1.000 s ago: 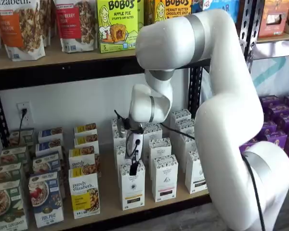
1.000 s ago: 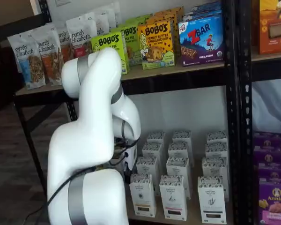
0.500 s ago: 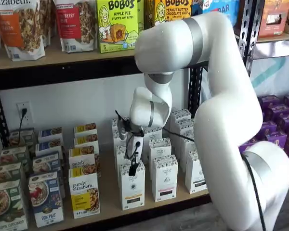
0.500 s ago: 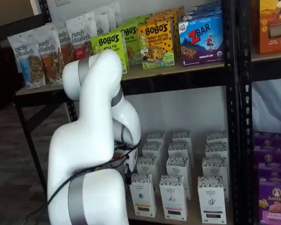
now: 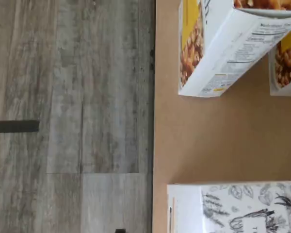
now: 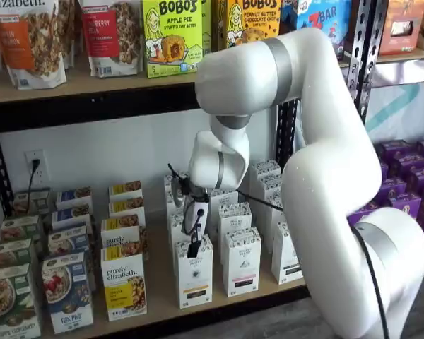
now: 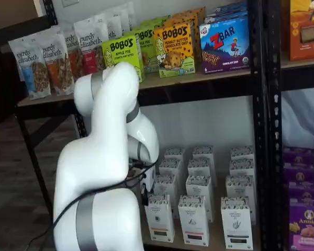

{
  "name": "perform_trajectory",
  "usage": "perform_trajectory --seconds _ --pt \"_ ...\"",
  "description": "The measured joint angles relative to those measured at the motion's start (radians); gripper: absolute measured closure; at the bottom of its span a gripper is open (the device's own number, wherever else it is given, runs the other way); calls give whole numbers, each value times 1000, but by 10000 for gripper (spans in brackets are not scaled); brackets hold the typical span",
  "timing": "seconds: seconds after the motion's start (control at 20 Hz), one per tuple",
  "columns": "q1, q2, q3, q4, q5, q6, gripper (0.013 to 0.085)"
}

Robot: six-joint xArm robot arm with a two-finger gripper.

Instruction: Pick up the white box with a yellow strip in the middle, on the bottom shelf, the fourth box from the left

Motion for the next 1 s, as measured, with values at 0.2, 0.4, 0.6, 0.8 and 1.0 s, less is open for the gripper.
perform_trajectory --seconds 0.2,0.4,0.6,0.8,1.0 --pt "-9 28 -36 -34 13 23 130" --pt "-24 57 -74 -100 35 70 130" --pt "-34 87 -112 -130 50 87 130" --pt "-37 120 -151 -155 63 107 130" --pt "-38 149 -185 -181 71 129 130"
